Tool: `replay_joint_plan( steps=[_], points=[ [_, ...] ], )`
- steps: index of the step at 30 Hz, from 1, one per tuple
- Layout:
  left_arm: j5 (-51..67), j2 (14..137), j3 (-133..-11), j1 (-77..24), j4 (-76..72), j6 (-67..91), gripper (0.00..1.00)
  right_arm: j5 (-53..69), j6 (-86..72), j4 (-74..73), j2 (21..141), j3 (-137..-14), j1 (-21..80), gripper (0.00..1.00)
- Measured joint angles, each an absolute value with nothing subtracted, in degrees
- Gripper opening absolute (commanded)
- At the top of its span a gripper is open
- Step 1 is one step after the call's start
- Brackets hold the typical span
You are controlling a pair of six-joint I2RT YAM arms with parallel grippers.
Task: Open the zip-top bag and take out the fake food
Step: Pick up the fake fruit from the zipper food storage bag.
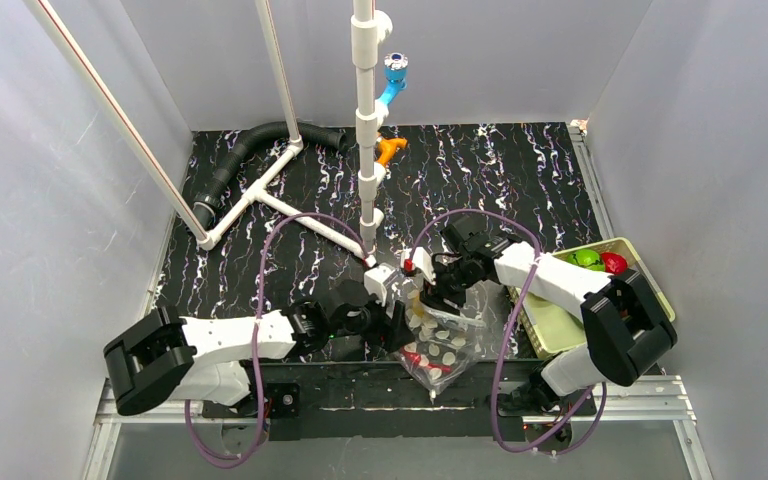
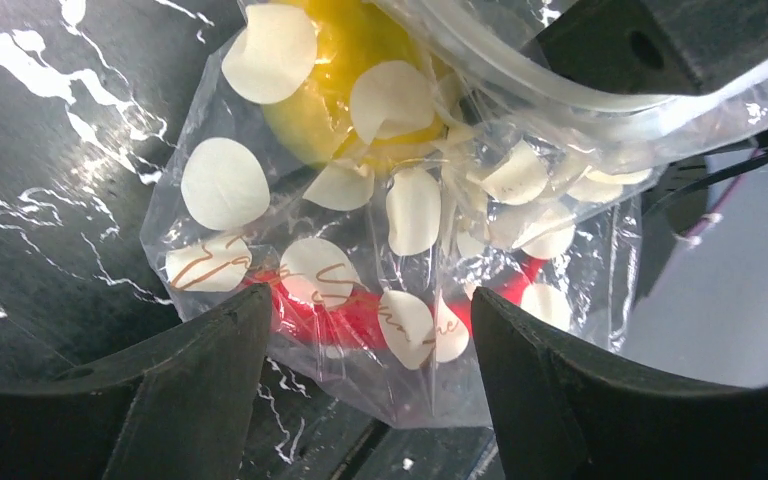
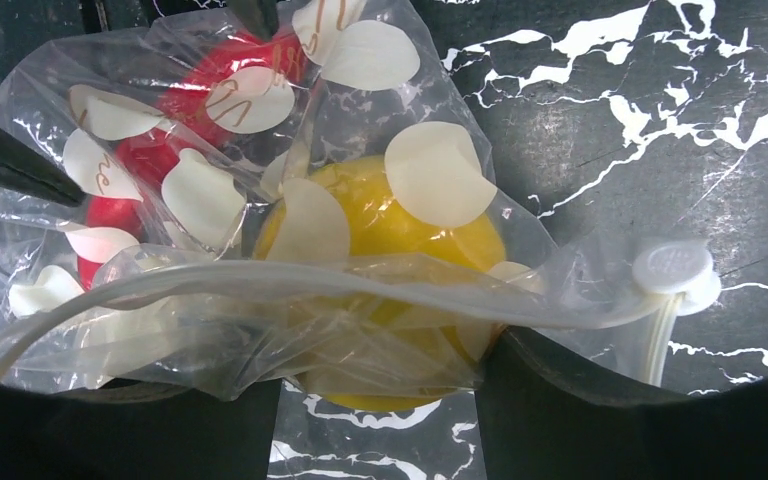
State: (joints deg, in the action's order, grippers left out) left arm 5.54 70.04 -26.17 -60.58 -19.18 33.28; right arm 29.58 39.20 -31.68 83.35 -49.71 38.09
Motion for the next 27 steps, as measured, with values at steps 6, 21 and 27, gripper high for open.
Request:
replay_joint_plan(
  steps=[6, 21, 27],
  points=[
    [0.4, 70.9, -27.1, -63.2, -18.8, 27.8, 0.56, 30.3, 39.0, -32.0, 83.9, -49.8, 37.6, 0.28],
    [-9.2, 67.8, -27.7, -64.0, -13.8, 27.7, 0.0, 32.2, 39.0, -32.9, 84.5, -50.5, 35.1, 0.27],
    [-13.0, 61.2, -24.0, -63.5, -12.1, 29.3, 0.0, 33.6, 40.4, -33.7, 84.5, -50.5, 34.9, 0.27]
  ],
)
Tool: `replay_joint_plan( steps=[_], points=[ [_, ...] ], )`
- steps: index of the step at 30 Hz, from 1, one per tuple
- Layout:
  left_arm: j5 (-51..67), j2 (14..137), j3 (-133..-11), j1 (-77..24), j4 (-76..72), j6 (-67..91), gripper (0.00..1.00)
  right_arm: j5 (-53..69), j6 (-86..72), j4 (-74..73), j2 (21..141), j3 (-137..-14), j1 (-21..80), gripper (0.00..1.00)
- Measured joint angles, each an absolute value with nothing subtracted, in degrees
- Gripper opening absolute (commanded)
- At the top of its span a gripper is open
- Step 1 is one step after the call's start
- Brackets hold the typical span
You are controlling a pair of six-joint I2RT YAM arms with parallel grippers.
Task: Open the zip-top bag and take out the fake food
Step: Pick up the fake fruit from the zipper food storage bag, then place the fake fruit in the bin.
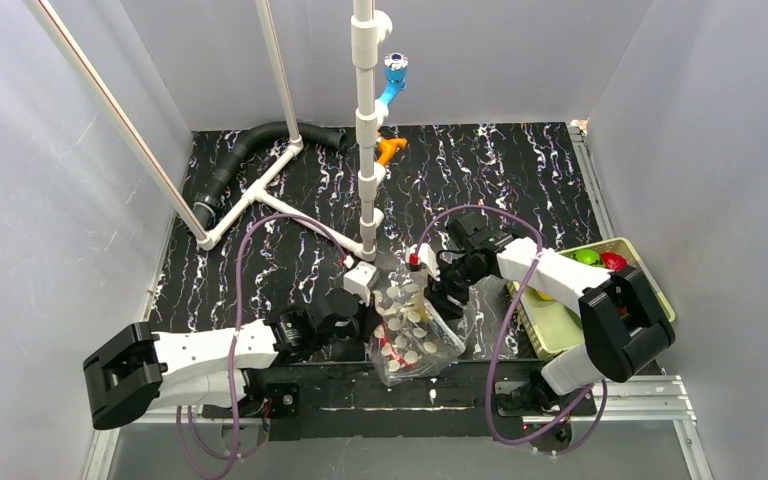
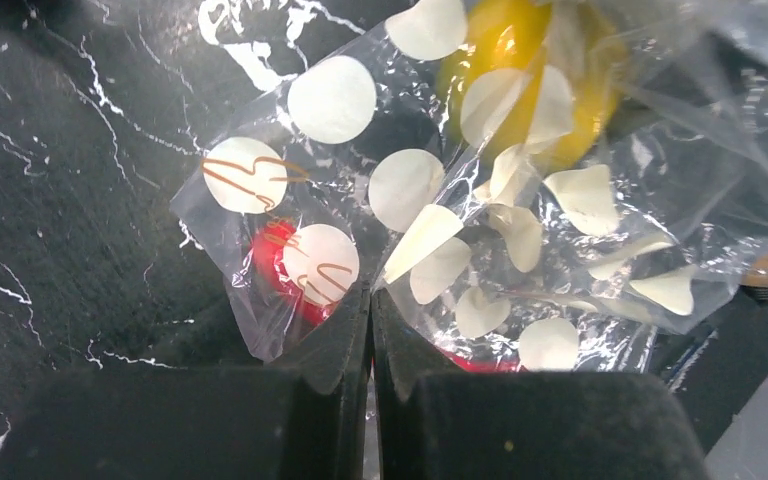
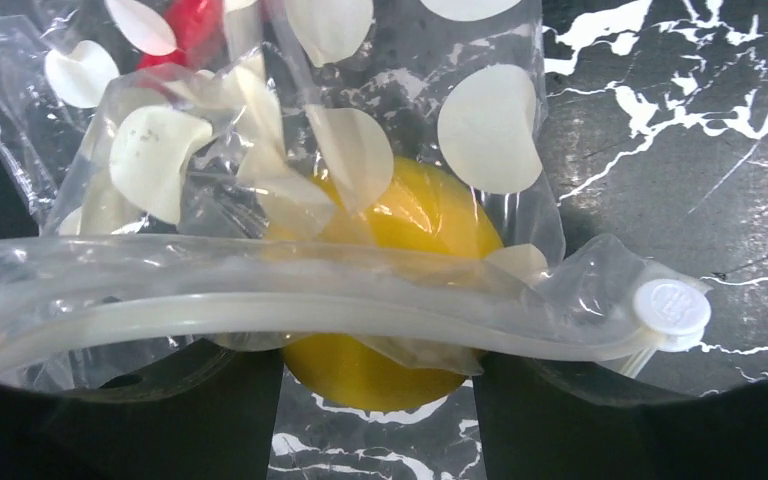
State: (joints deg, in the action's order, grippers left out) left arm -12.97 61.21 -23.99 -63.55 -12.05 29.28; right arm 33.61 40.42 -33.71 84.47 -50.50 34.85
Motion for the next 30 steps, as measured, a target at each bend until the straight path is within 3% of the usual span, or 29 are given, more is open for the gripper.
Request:
replay_joint_plan(
  steps=[30],
  points=[
    [-22.2, 59.4, -23.0, -62.7, -4.7, 34.2, 0.0, 55.0, 56.7, -57.4, 78.0, -56.8, 26.6, 0.26]
  ],
)
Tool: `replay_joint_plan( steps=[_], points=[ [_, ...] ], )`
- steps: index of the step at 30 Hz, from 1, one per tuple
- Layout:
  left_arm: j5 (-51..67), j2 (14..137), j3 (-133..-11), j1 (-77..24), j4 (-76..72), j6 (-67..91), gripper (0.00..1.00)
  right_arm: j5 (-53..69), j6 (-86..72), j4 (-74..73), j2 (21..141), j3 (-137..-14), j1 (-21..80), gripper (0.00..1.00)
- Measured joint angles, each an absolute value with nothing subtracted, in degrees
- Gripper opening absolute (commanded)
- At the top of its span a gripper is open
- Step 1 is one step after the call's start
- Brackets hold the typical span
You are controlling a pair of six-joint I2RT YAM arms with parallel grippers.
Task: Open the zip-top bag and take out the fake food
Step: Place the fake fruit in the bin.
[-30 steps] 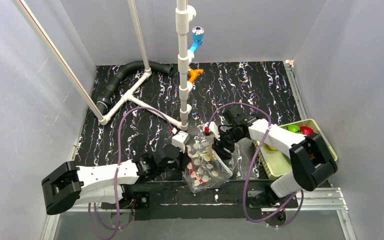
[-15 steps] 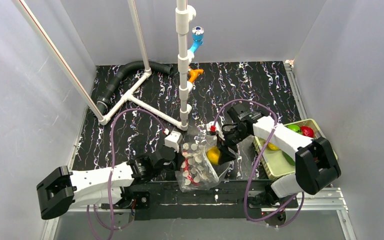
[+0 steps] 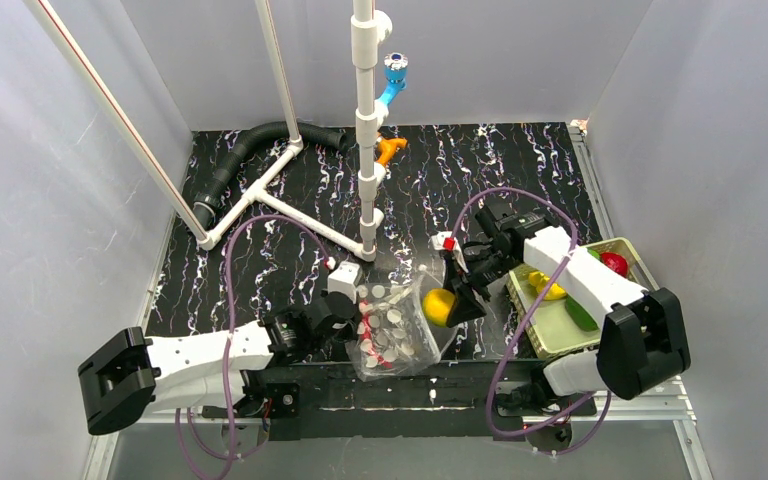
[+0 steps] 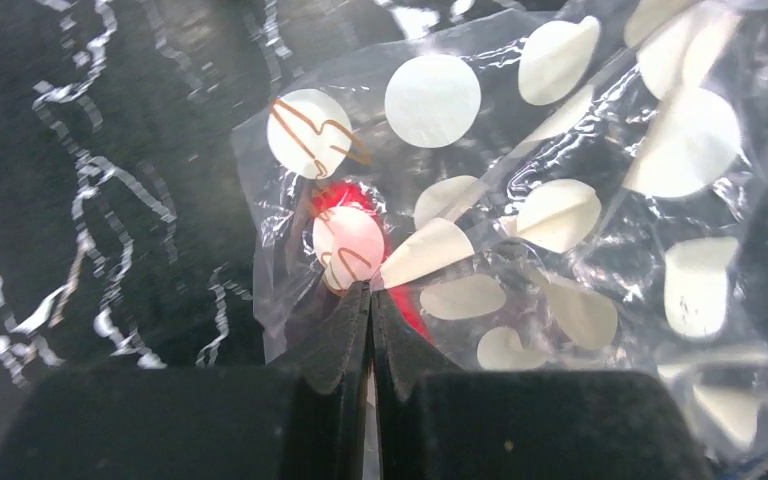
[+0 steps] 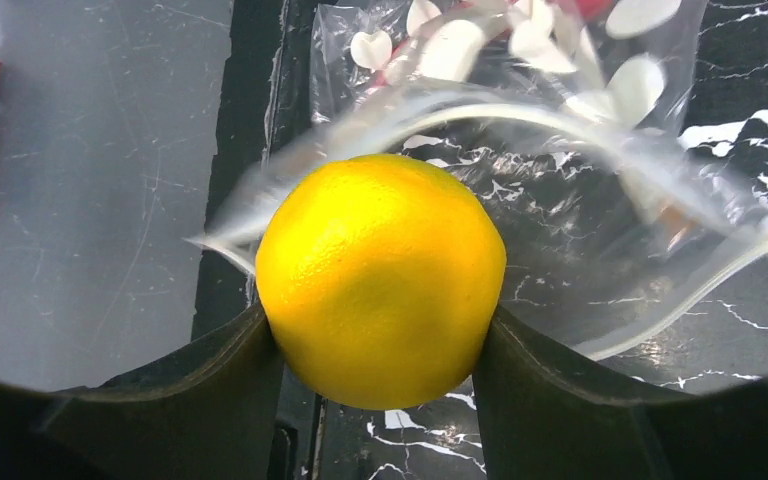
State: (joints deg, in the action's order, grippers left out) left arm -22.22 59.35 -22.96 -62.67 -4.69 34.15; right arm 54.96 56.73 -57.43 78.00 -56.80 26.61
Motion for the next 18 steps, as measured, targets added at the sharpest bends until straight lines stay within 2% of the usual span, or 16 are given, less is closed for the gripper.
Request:
replay_joint_plan(
  steps=[6, 13, 14, 18],
  points=[
    [-26.2, 58.3, -23.0, -62.1, 2.0, 36.0, 0.0, 55.5, 59.4, -61.9, 79.1, -58.1, 23.9, 0.26],
    [-26.4, 55.0, -21.9, -62.0, 2.1, 34.9, 0.0, 52.4, 55.7, -60.6, 71.9, -58.1, 18.0, 0.26],
    [-26.3, 54.8, -21.9, -62.0, 1.9, 34.7, 0.01, 51.1, 54.6, -59.9, 70.3, -58.1, 15.6, 0.26],
    [-25.3, 54.0, -21.9, -61.9, 1.4, 33.7, 0.19, 45.0, 51.8, -57.4, 62.7, -57.0, 1.4, 0.27]
  ],
)
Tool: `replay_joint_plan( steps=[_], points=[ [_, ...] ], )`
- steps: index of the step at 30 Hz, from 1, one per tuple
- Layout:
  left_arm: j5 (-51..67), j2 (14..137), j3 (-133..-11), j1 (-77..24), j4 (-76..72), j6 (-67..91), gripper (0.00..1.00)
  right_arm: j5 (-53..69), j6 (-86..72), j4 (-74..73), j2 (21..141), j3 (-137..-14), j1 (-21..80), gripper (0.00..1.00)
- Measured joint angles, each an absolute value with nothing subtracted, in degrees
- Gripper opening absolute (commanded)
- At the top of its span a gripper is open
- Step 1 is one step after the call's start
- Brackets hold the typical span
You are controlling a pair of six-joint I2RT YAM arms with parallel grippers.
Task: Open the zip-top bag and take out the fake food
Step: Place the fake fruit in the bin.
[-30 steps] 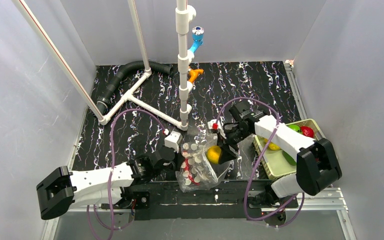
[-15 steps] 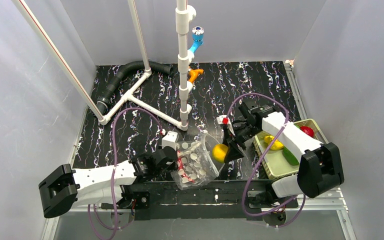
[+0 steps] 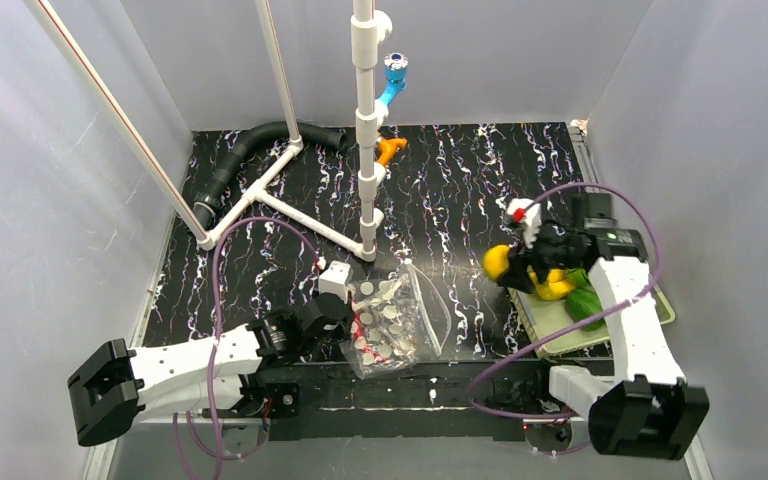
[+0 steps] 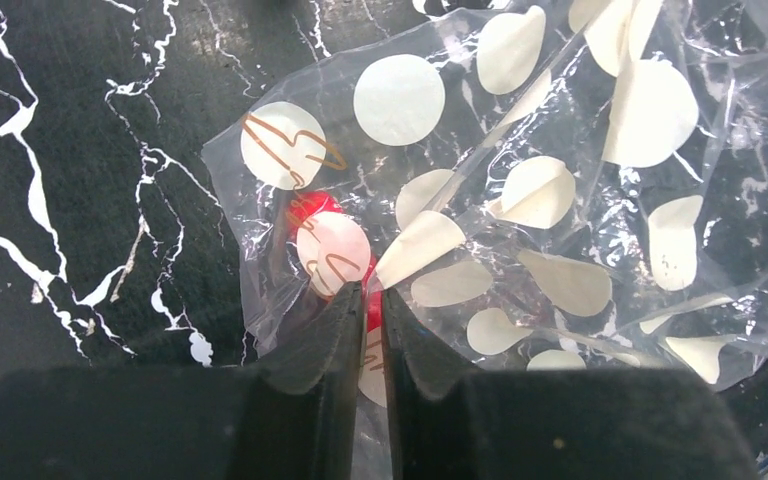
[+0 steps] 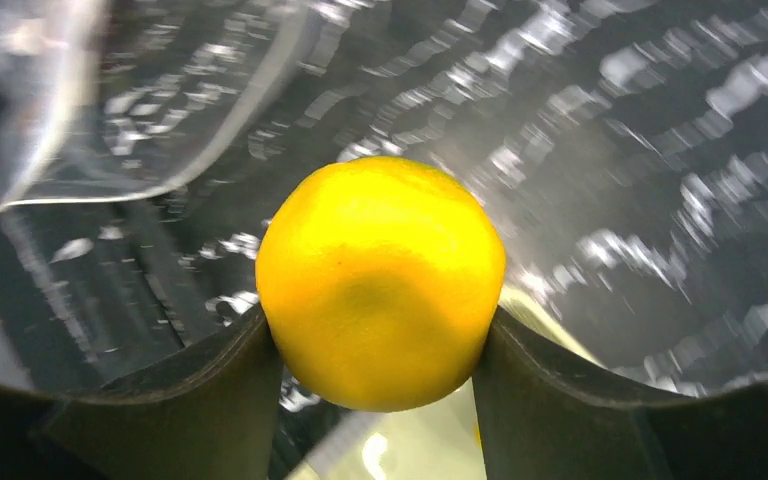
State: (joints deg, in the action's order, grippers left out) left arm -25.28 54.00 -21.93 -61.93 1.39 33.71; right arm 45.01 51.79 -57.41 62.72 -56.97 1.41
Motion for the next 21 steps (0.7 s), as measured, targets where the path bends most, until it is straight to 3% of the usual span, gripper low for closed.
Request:
replay_joint_plan(
  steps=[6, 10, 14, 18, 20, 21],
  points=[
    [-23.3, 53.0, -22.1, -61.8, 0.2, 33.5, 0.44, 33.3, 53.1, -57.2, 55.7, -54.7, -14.7, 0.29],
    [-22.0, 52.9, -22.6, -61.6, -0.4, 34.0, 0.55, 25.4, 55.4, -57.2, 56.4, -54.5, -23.7, 0.31],
    [-21.2, 51.5, -23.2, -61.6, 0.4, 34.7, 0.66, 19.0, 56.4, -56.3, 59.5, -54.1, -26.8, 0.4],
    [-21.1, 48.1, -24.0, -61.6, 2.3, 35.6, 0.73, 14.8, 57.3, -55.3, 61.6, -51.6, -27.9, 0.6],
    [-21.1, 45.8, -24.1, -61.6, 3.1, 36.1, 0.76, 13.3, 57.8, -55.1, 61.7, -50.0, -28.1, 0.77],
    [-21.0, 44.8, -24.1, -61.6, 3.5, 36.3, 0.78, 12.8, 58.1, -55.2, 61.7, -49.4, -28.1, 0.94]
  ],
)
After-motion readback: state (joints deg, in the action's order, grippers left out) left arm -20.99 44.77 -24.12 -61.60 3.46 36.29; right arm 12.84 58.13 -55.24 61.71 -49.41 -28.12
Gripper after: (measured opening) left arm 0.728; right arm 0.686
